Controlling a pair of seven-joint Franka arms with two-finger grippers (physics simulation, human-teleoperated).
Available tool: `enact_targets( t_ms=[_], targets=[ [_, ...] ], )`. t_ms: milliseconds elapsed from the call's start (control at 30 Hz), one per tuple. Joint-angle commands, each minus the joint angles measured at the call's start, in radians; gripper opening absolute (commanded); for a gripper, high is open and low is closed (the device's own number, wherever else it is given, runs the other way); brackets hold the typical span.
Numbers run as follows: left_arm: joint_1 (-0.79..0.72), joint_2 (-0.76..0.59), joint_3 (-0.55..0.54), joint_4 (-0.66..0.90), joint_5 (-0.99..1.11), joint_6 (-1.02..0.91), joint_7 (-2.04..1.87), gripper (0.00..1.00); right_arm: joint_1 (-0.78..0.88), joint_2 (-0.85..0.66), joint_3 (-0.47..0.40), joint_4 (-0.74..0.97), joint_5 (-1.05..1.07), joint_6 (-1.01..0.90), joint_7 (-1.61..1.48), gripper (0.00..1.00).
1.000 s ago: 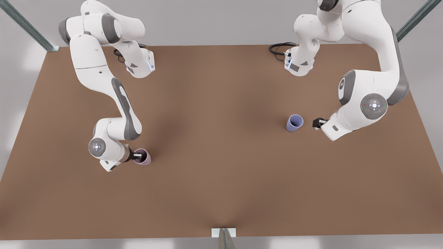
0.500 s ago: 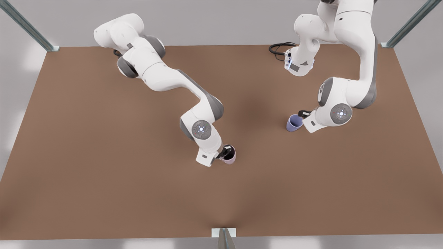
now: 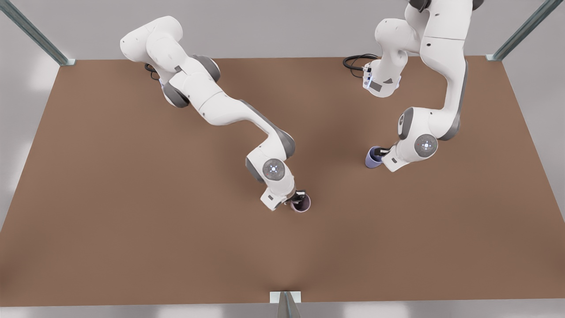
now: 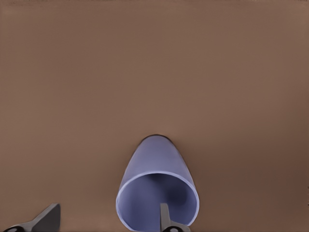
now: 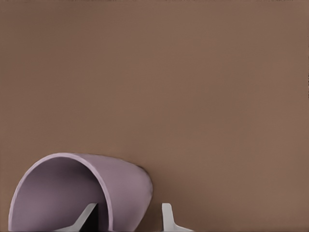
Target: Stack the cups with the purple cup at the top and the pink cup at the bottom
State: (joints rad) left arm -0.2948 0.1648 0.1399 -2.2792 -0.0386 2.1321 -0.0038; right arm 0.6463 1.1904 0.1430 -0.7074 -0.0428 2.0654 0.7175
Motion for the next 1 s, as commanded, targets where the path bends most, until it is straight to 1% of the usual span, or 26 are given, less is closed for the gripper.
enact_targets(
  t_ms=[0,133,267,300,333,400,433,500,567,600,633,667,700,733,767,800,867,900,967],
  targets=[
    [0.000,0.004,0.000,-0.017,-0.003,0.097,-0.024,1.00,0.004,-0.002,-0.006,0.000,0.003,0.041,0.235,1.00],
    [0.006,0.019,0.001,-0.032,-0.001,0.104,-0.015,1.00,0.004,-0.003,-0.006,0.000,0.003,0.041,0.235,1.00],
    [0.006,0.025,0.000,-0.071,-0.001,0.161,-0.015,0.99,0.006,-0.005,-0.005,0.000,0.003,0.042,0.235,1.00],
    [0.006,0.025,0.000,-0.071,-0.001,0.166,-0.016,0.74,0.006,-0.005,-0.005,0.000,0.003,0.042,0.235,1.00],
    [0.006,0.027,0.000,-0.071,-0.001,0.166,-0.016,0.51,0.006,-0.006,-0.005,0.000,0.003,0.045,0.235,1.00],
    [0.006,0.027,0.000,-0.079,-0.001,0.164,-0.018,0.32,0.006,-0.011,-0.005,0.000,0.003,0.044,0.235,1.00],
    [0.006,0.025,0.000,-0.079,-0.003,0.164,-0.019,0.29,0.004,-0.018,-0.005,0.000,0.003,0.030,0.235,1.00],
    [0.006,0.025,-0.002,-0.085,-0.004,0.163,-0.022,0.29,-0.008,-0.075,-0.003,-0.014,0.004,-0.033,0.229,1.00],
    [0.006,0.025,-0.003,-0.085,-0.021,0.157,-0.022,0.29,-0.086,-0.170,0.001,-0.044,0.038,-0.197,0.080,1.00],
    [0.005,0.027,-0.005,-0.085,-0.038,0.155,-0.022,0.25,-0.132,-0.244,0.001,-0.098,0.064,-0.223,-0.018,1.00],
    [0.005,0.027,-0.003,-0.085,-0.038,0.152,-0.018,0.25,-0.197,-0.331,0.000,-0.150,0.063,-0.289,-0.065,1.00],
    [0.006,0.027,-0.005,-0.085,-0.038,0.149,-0.016,0.23,-0.238,-0.425,-0.008,-0.196,0.055,-0.338,-0.096,1.00],
    [0.005,0.027,-0.003,-0.085,-0.038,0.147,-0.016,0.21,-0.335,-0.596,-0.006,-0.378,0.049,-0.364,-0.188,1.00],
    [0.006,0.027,-0.003,-0.085,-0.038,0.144,-0.016,0.21,-0.416,-0.725,-0.006,-0.526,0.052,-0.353,-0.332,1.00],
    [0.006,0.025,-0.003,-0.082,-0.038,0.140,-0.016,0.21,-0.505,-0.810,-0.003,-0.599,0.058,-0.375,-0.377,1.00],
    [0.005,0.015,-0.003,-0.074,-0.038,0.134,-0.018,0.21,-0.566,-0.841,-0.006,-0.607,0.060,-0.468,-0.480,1.00],
    [0.005,0.002,-0.003,-0.033,-0.037,0.094,-0.018,0.21,-0.619,-0.827,-0.008,-0.624,0.080,-0.468,-0.559,1.00],
    [0.005,-0.001,-0.005,0.009,-0.037,0.043,-0.024,0.21,-0.617,-0.839,-0.008,-0.629,0.058,-0.481,-0.563,1.00],
    [0.000,0.005,-0.014,0.115,-0.037,-0.055,-0.030,0.21,-0.635,-0.894,-0.008,-0.705,0.020,-0.468,-0.613,1.00]
  ],
)
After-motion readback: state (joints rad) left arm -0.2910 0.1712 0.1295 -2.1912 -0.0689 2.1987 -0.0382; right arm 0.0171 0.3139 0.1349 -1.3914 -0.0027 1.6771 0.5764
